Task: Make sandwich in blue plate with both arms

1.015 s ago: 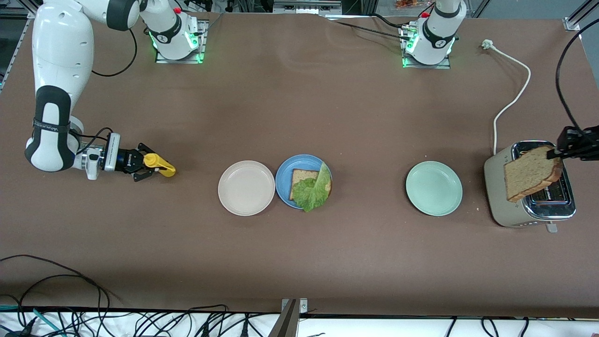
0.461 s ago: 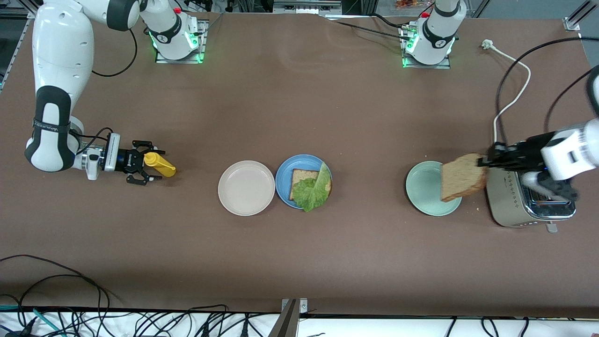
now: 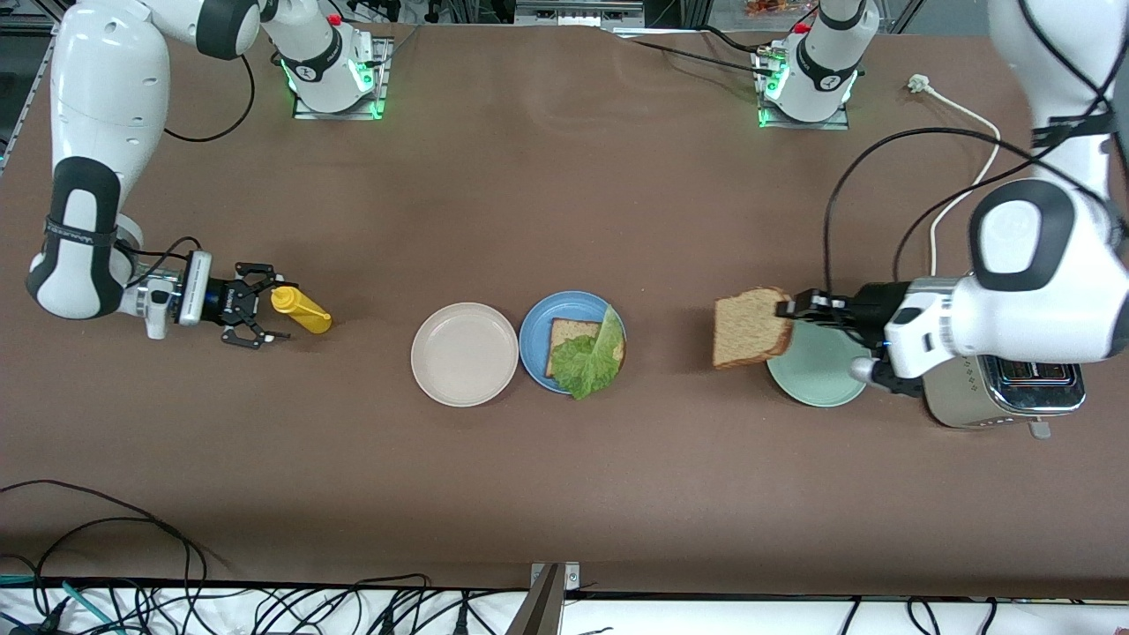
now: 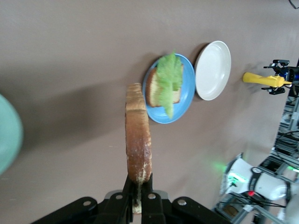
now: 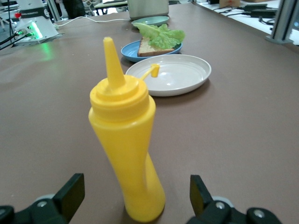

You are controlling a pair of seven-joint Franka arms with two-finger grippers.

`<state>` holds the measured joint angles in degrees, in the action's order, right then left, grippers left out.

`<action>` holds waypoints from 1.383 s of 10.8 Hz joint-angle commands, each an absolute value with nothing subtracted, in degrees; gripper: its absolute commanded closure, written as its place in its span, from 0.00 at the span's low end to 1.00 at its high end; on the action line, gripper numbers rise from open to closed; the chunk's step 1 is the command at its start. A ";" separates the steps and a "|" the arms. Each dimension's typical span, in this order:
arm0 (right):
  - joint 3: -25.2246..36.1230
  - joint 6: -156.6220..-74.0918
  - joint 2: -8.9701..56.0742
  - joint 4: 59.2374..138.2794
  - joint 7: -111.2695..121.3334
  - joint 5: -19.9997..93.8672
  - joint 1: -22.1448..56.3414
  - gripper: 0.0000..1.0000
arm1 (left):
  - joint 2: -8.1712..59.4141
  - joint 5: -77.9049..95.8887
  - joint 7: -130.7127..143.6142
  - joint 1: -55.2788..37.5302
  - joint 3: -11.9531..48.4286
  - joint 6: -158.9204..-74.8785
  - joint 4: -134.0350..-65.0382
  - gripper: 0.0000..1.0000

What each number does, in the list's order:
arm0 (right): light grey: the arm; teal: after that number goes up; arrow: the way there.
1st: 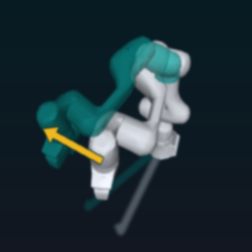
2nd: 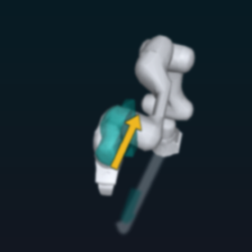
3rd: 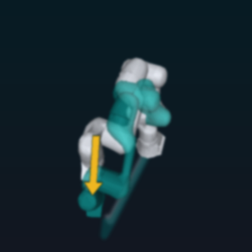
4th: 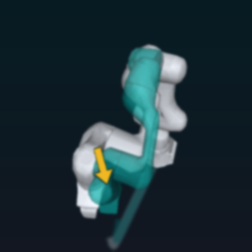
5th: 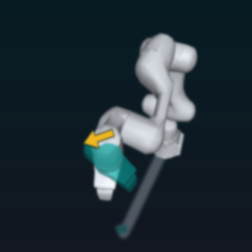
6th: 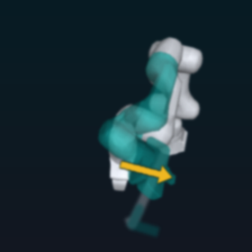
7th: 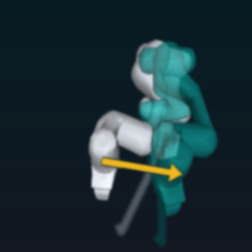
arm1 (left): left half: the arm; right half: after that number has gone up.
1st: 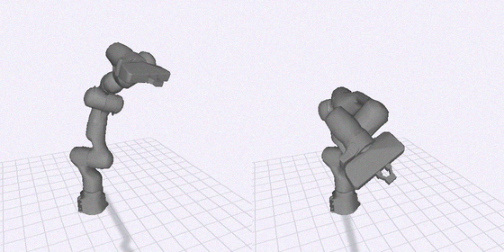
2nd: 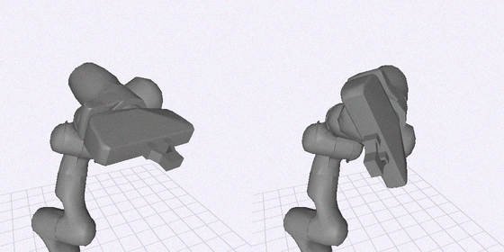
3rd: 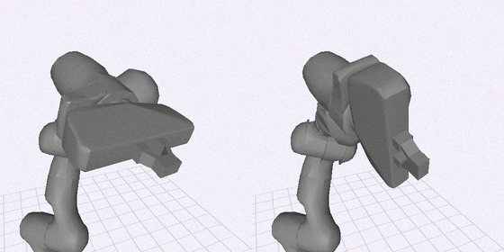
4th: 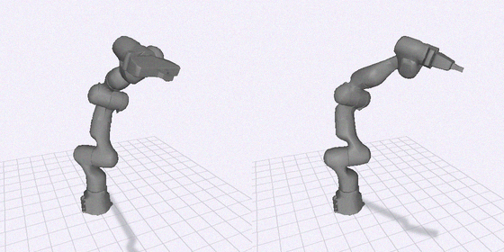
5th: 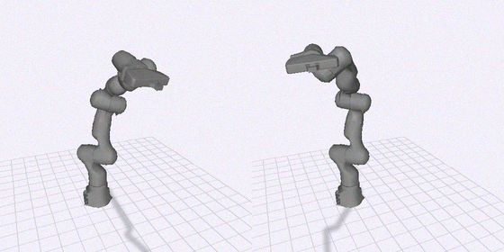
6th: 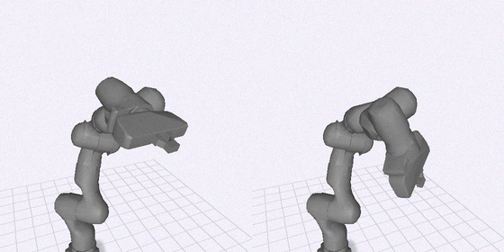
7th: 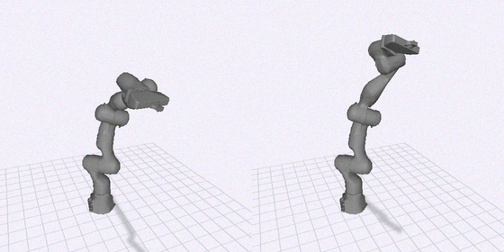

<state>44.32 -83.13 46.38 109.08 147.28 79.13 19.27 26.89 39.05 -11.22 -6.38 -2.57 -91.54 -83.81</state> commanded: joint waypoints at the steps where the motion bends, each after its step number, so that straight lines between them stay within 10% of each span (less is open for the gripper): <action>1: 48.59 -81.04 46.94 107.49 141.52 75.95 19.60 0.00 | 29.00 48.21 -2.75 -10.71 -2.90 -91.41 -82.97 1.00; 8: 57.21 -70.15 44.31 86.25 108.08 61.55 20.65 0.00 | 36.38 64.06 4.04 -21.52 -2.90 -99.22 -82.97 1.00; 15: 53.27 -63.21 33.32 68.06 64.13 43.08 23.91 0.00 | 41.40 64.34 3.87 -24.96 -2.90 -108.71 -82.97 1.00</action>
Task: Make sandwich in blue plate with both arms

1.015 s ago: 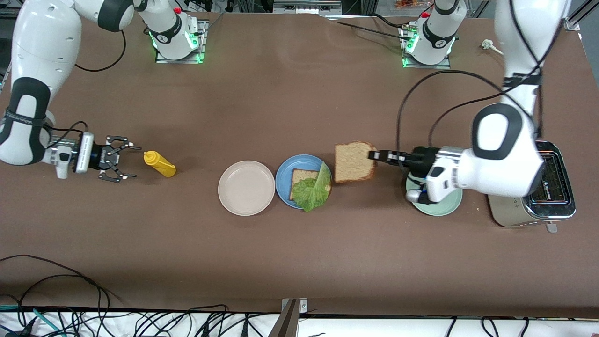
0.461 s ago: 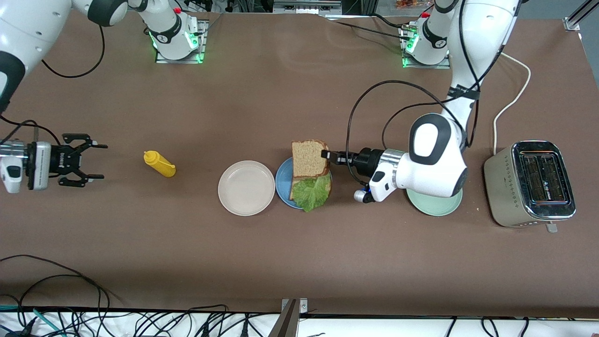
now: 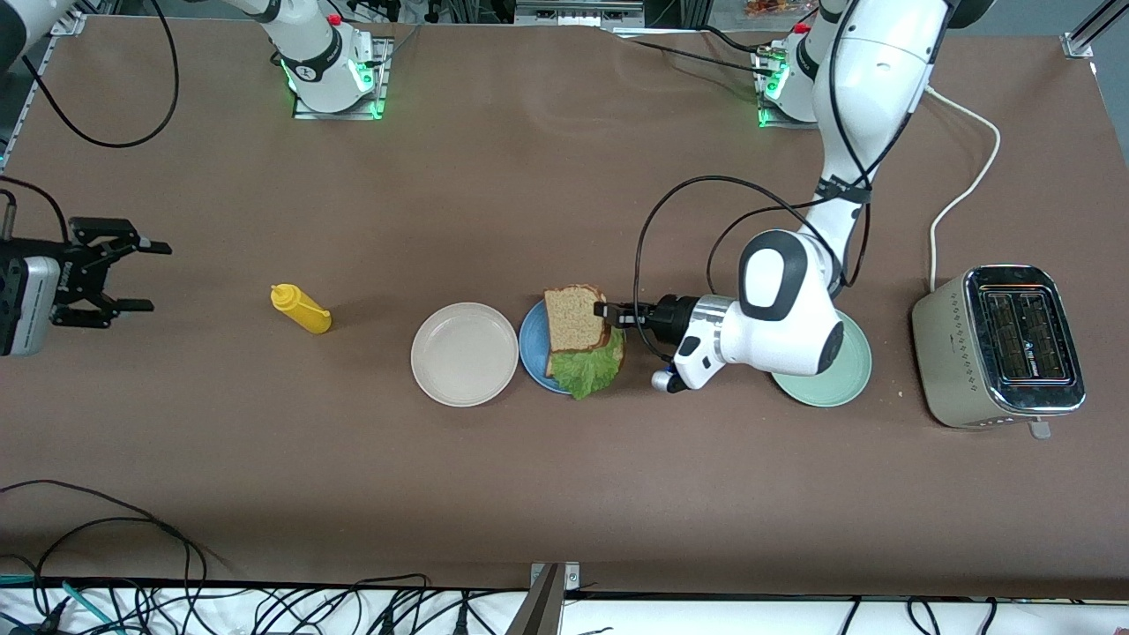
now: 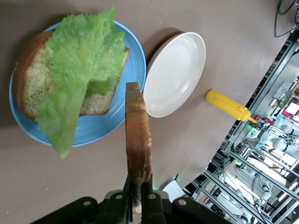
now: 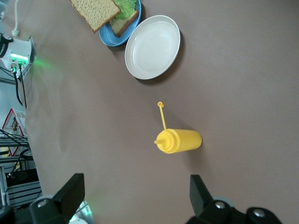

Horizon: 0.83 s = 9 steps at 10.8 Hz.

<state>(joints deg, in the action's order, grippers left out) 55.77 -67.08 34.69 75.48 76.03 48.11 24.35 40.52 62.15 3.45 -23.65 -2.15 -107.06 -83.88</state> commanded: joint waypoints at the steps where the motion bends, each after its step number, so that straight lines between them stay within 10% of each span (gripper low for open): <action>1: 52.39 -61.02 32.96 64.98 58.16 41.67 23.91 0.00 | 41.83 64.25 3.52 -24.96 -2.90 -108.72 -82.79 1.00; 9: 21.22 -57.66 23.39 56.86 15.77 8.74 23.29 0.00 | 44.20 64.25 -0.59 -24.96 -2.90 -114.60 -81.83 1.00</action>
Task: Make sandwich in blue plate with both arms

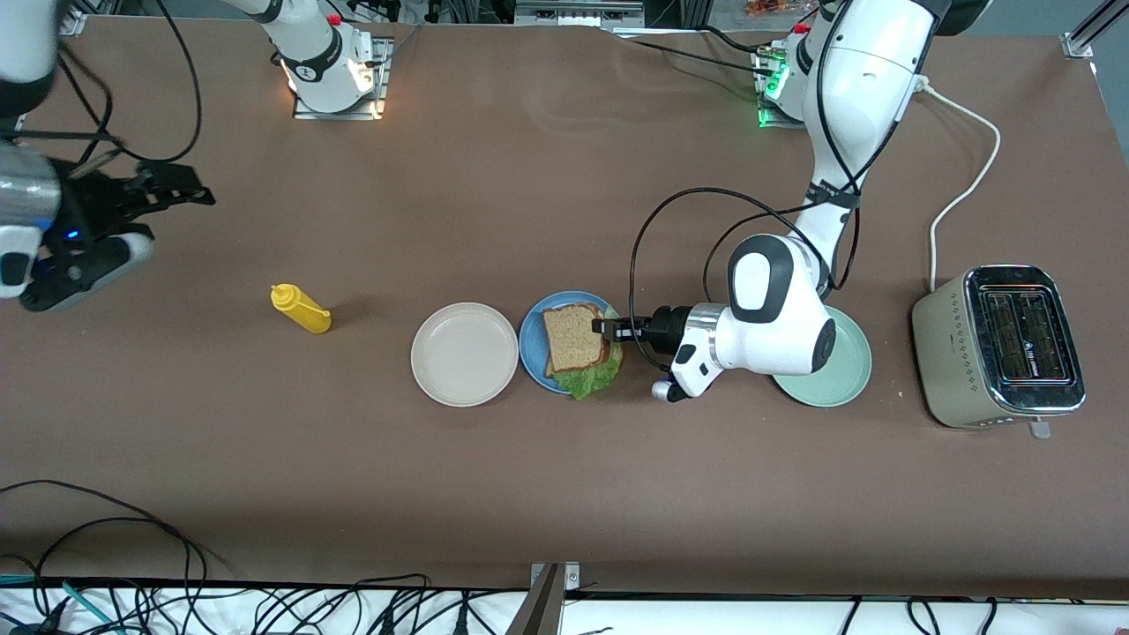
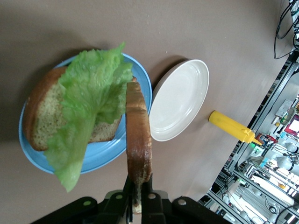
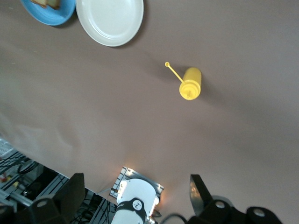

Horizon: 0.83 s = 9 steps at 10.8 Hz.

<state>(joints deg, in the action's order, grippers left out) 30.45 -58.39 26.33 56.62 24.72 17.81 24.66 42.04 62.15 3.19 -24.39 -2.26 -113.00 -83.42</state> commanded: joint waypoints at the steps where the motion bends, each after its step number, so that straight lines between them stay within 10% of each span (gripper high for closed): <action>1: 18.83 -57.66 22.94 58.43 12.60 5.92 23.29 0.00 | 44.82 64.16 -2.79 -24.87 -2.90 -116.78 -82.00 1.00; 4: 14.60 -63.34 17.08 69.82 8.02 -0.07 23.29 0.00 | 46.05 63.98 -4.74 -24.87 -2.99 -118.48 -82.53 0.38; 9: 10.11 -84.53 0.45 98.68 3.96 -5.27 23.20 0.00 | 44.74 63.63 -4.49 -24.26 -3.77 -117.78 -84.73 0.00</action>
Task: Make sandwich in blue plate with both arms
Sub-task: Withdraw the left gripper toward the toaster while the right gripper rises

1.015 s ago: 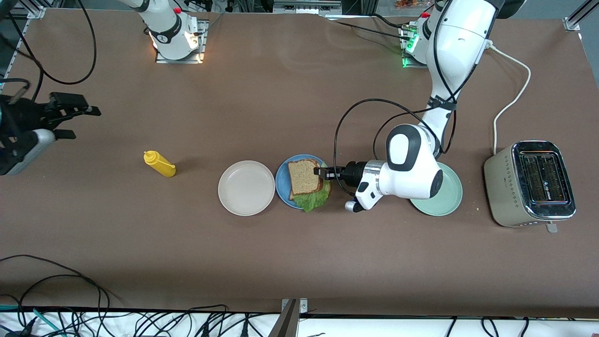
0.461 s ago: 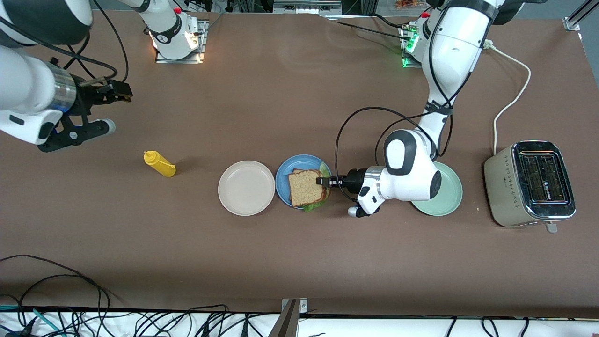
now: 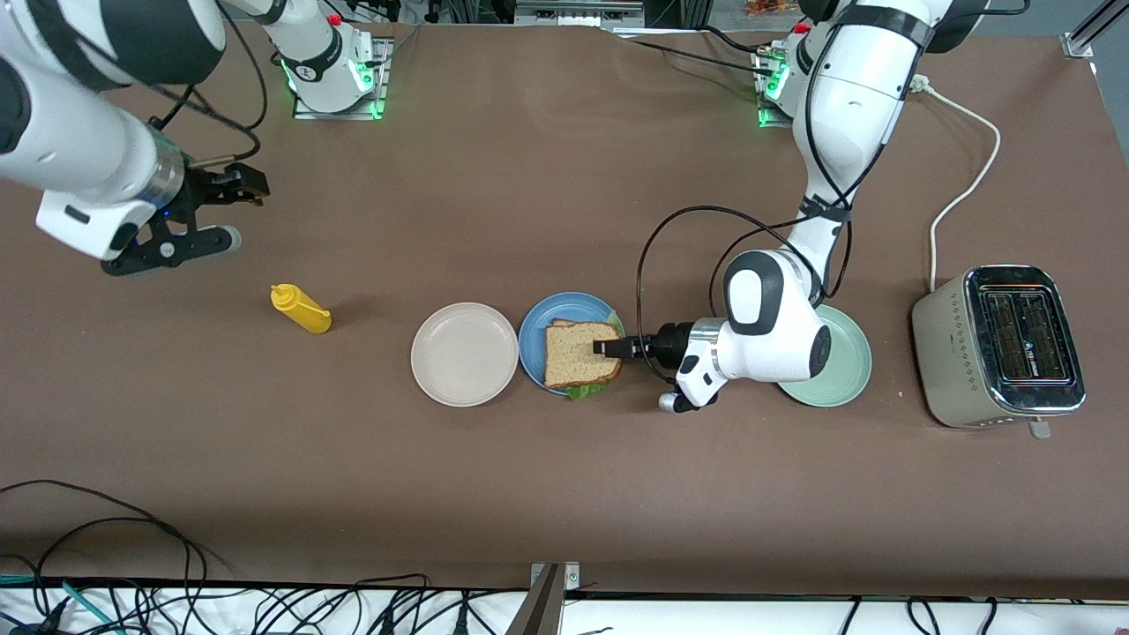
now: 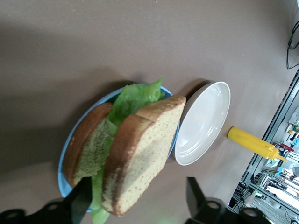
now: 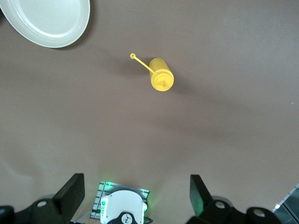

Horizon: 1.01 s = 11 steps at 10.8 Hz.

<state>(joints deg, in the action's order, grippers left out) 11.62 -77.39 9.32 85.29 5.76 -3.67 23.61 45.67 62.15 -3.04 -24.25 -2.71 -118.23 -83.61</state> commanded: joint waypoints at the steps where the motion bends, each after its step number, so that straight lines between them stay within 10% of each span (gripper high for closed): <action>1: 10.11 -86.55 -0.69 101.22 3.96 -5.36 22.86 0.00 | 44.39 63.46 -4.48 -23.74 -5.08 -116.38 -85.34 0.00; 11: 2.32 -97.56 -5.54 105.83 -6.60 -5.28 9.62 0.00 | 24.47 25.99 -25.39 -9.67 -13.09 -105.48 -95.01 0.00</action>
